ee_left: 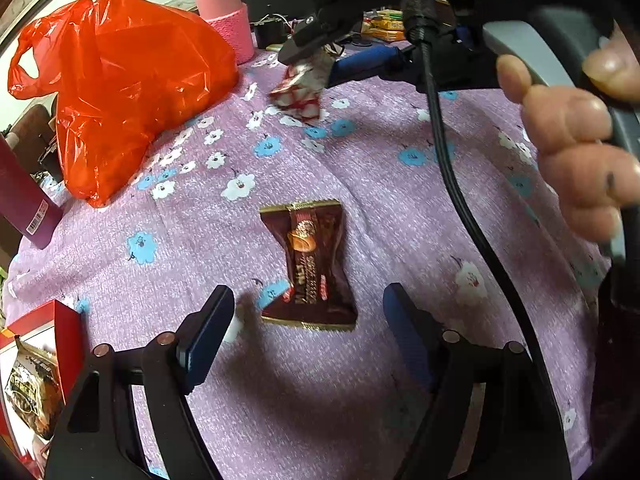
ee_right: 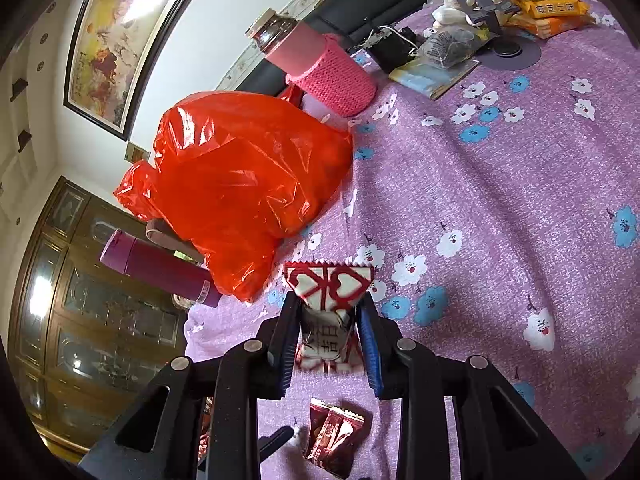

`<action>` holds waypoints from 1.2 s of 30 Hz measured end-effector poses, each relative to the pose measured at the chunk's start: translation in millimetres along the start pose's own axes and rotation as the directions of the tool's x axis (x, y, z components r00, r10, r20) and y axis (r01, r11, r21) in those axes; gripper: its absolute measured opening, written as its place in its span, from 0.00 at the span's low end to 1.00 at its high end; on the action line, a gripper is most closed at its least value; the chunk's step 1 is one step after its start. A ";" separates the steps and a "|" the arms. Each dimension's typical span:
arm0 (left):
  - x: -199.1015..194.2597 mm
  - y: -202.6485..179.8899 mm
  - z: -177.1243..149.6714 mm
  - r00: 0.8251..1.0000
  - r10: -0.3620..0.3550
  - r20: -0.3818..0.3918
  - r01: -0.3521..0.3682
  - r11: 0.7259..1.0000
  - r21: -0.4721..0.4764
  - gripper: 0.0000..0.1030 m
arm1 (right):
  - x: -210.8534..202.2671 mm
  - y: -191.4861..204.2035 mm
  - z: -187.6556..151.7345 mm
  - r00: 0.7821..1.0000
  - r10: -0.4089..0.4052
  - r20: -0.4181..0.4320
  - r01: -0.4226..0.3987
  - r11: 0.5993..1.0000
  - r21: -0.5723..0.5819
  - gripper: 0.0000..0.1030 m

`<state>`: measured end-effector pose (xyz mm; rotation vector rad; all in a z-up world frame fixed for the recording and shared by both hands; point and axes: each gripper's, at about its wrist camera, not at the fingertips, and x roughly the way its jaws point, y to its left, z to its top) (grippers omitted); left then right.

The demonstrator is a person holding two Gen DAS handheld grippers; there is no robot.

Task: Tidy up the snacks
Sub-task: 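Carry the red-white candy and brown chocolate over the gift box with both tools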

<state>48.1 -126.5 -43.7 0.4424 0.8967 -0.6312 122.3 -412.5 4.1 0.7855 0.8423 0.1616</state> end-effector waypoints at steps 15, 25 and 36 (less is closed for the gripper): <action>-12.4 4.6 -10.0 0.995 -0.096 0.038 0.101 0.981 -0.165 0.37 | -8.9 -18.8 6.6 0.996 0.092 -0.009 -0.091 0.993 0.074 0.28; -52.7 45.1 -33.1 0.996 -0.020 0.084 0.043 0.957 -0.288 0.38 | 7.5 -9.7 -2.8 0.979 0.181 -0.094 -0.174 0.981 0.084 0.28; -45.3 54.4 -45.5 0.998 0.013 0.059 0.008 0.940 -0.342 0.38 | 32.2 -7.4 -13.2 0.976 0.123 -0.182 -0.110 0.991 0.077 0.28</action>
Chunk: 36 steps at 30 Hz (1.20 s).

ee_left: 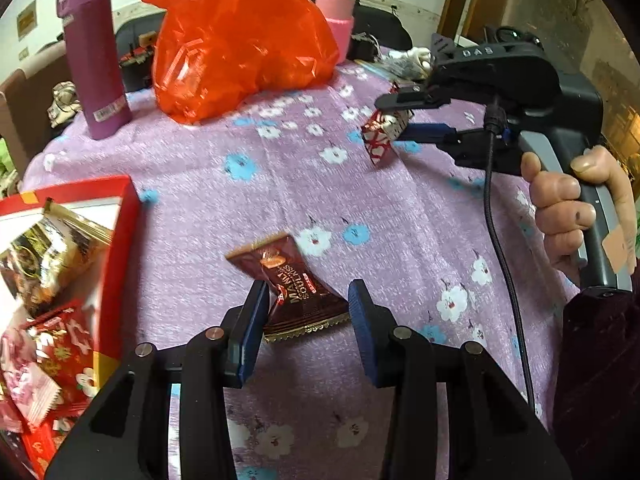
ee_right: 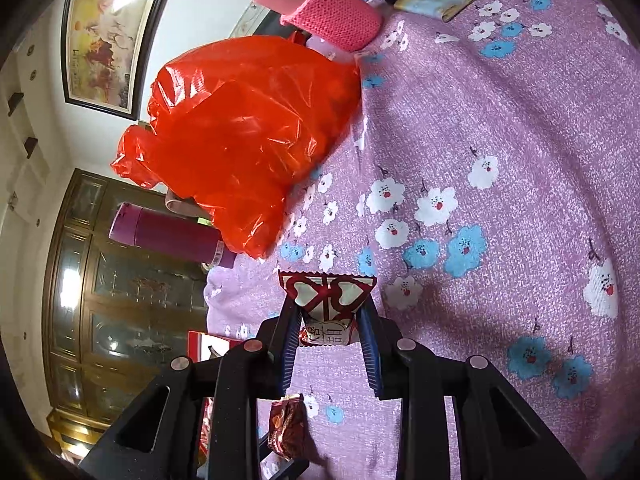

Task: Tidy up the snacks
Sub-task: 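Carry the red-white candy and brown chocolate over the gift box with both tools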

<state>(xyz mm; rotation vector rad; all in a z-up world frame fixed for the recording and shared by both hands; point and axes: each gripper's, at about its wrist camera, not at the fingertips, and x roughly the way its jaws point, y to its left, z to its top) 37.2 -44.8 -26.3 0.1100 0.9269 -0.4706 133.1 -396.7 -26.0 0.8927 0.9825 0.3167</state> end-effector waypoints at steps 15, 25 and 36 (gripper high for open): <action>-61.6 3.7 9.3 0.978 0.129 0.165 -0.136 0.990 0.036 0.38 | 13.5 26.9 -10.2 0.995 0.090 -0.037 -0.092 0.994 -0.058 0.28; -81.2 18.0 8.7 0.963 0.182 0.200 -0.184 0.983 -0.008 0.38 | 21.5 47.1 -25.1 0.989 0.123 -0.076 -0.131 0.986 -0.107 0.28; -97.6 39.6 5.6 0.951 0.222 0.216 -0.213 0.975 -0.065 0.38 | 32.8 70.0 -44.4 0.979 0.157 -0.126 -0.178 0.970 -0.168 0.28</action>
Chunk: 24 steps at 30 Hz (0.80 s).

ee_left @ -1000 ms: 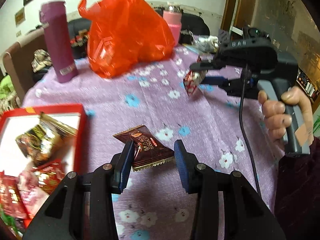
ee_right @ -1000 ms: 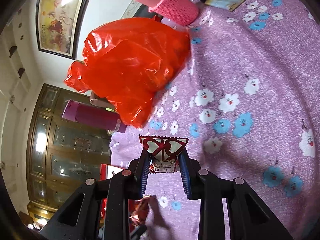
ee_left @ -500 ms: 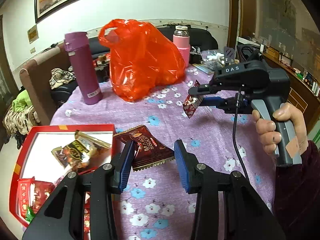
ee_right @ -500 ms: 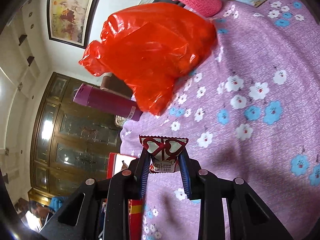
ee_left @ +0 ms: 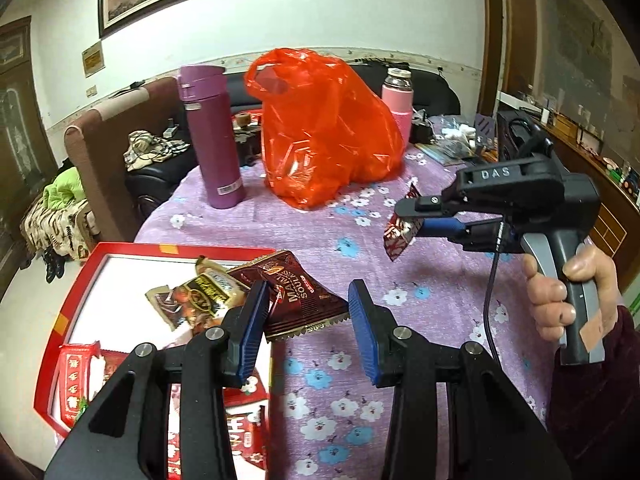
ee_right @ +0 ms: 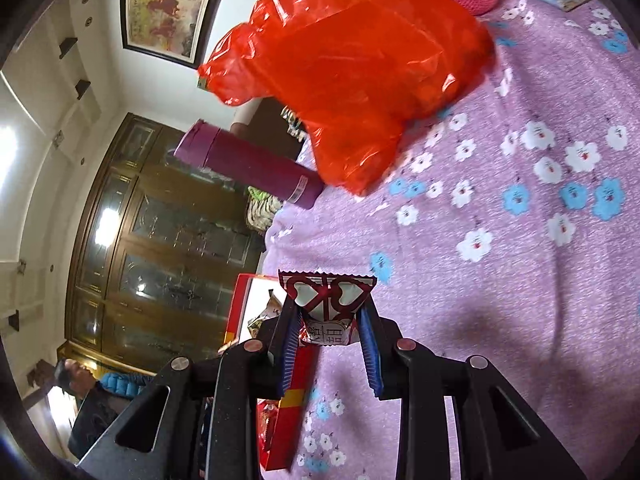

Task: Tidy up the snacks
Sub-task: 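Carry the red-white candy and brown chocolate over the gift box with both tools, then open both tools to drop the candies into the gift box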

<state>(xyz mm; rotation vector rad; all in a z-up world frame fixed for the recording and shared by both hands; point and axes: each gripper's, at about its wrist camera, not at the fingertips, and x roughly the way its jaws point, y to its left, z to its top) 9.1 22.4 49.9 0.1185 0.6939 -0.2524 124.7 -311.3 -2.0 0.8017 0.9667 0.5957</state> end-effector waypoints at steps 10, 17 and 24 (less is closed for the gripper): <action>-13.4 42.6 -4.0 0.997 0.078 0.023 -0.076 0.995 -0.066 0.38 | 15.0 25.2 -15.8 0.998 0.061 -0.026 -0.063 0.996 -0.067 0.28; -25.0 85.0 -15.7 0.988 0.151 0.026 -0.146 0.980 -0.138 0.38 | 40.1 53.3 -38.1 0.990 0.099 -0.101 -0.112 0.984 -0.136 0.27; -41.3 127.2 -23.0 0.972 0.233 0.043 -0.218 0.951 -0.217 0.38 | 78.9 82.2 -59.6 0.973 0.121 -0.199 -0.153 0.975 -0.158 0.27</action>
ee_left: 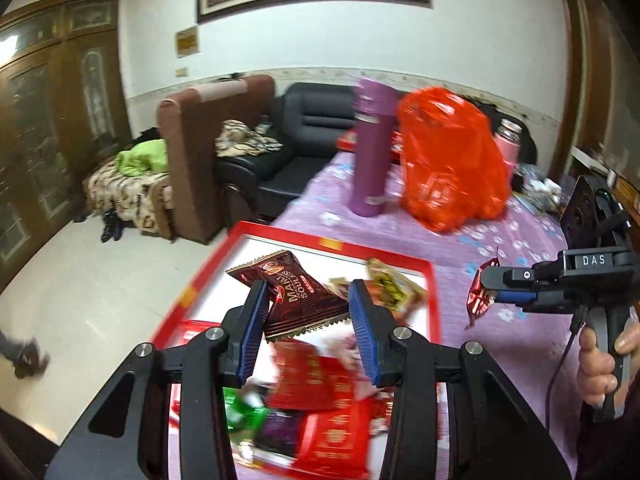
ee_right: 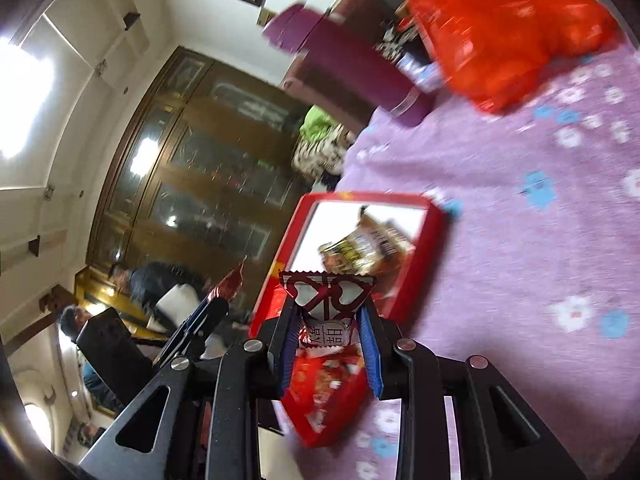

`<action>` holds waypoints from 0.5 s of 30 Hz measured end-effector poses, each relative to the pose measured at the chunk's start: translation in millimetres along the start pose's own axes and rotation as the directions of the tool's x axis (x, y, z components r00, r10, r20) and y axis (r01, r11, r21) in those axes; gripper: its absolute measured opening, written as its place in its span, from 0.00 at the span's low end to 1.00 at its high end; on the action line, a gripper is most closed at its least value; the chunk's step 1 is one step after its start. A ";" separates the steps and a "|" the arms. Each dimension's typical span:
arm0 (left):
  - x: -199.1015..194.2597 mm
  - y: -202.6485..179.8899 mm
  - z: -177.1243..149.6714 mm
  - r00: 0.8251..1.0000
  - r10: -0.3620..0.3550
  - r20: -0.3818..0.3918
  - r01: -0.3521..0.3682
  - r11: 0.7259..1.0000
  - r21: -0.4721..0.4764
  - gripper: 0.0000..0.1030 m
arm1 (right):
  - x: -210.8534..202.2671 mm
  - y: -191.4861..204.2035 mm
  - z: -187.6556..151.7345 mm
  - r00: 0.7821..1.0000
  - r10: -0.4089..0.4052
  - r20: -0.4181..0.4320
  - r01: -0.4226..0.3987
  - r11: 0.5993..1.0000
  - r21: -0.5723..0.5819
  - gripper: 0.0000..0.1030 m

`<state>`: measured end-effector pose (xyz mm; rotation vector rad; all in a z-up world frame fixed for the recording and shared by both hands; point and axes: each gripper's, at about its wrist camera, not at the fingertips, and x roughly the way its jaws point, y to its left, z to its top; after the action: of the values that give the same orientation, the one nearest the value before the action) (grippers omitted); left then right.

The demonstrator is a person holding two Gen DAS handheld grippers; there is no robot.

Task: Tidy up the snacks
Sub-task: 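Open both tools to drop the candies into the gift box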

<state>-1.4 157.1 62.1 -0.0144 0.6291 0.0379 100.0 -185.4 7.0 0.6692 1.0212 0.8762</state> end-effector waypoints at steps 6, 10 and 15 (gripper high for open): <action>-2.3 24.6 2.8 0.999 0.042 0.020 -0.042 0.998 -0.043 0.38 | 42.4 37.7 6.7 1.000 0.029 0.006 -0.029 0.999 -0.026 0.28; -0.3 32.0 5.2 0.996 0.082 0.034 -0.080 0.995 -0.051 0.38 | 58.1 61.8 9.1 0.993 0.075 0.096 -0.072 0.997 -0.037 0.28; 3.3 34.3 2.6 0.993 0.112 0.034 -0.111 0.993 -0.046 0.38 | 81.1 68.8 -1.2 0.986 0.081 0.146 -0.073 0.996 -0.059 0.28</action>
<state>1.4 191.5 62.1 -0.0208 0.5921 0.1595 98.8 -81.0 27.2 0.7212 0.8406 0.9039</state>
